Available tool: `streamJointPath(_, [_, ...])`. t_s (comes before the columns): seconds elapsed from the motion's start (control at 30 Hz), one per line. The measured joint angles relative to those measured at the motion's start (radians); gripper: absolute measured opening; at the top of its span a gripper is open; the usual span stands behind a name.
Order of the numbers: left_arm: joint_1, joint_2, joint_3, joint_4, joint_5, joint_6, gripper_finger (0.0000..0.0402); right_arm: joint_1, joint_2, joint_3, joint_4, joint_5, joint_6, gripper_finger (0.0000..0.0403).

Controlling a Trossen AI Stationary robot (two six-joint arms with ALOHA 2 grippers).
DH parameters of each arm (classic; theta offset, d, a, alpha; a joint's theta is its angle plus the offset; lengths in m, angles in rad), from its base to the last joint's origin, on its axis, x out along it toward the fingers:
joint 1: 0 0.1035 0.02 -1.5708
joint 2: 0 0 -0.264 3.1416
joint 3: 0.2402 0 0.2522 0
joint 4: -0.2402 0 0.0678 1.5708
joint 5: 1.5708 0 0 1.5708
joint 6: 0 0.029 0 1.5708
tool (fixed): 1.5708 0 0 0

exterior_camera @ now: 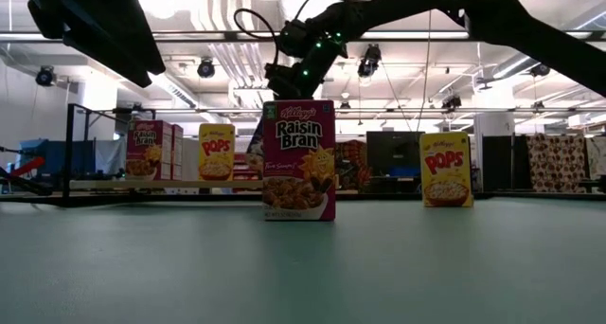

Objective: Stack cereal on shelf
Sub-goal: Put the middle blue cereal box on the shelf

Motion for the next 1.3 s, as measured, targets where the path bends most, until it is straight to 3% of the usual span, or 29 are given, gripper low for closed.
streamJointPath(0.67, [0.0,0.0,0.0,-0.007,-0.003,-0.021,0.0221,-0.016,0.034,0.0,0.05,0.001,-0.028,0.016])
streamJointPath(1.3, [0.0,0.0,0.0,-0.015,-0.005,-0.034,0.0221,-0.021,0.034,0.0,0.12,0.002,-0.028,0.0198])
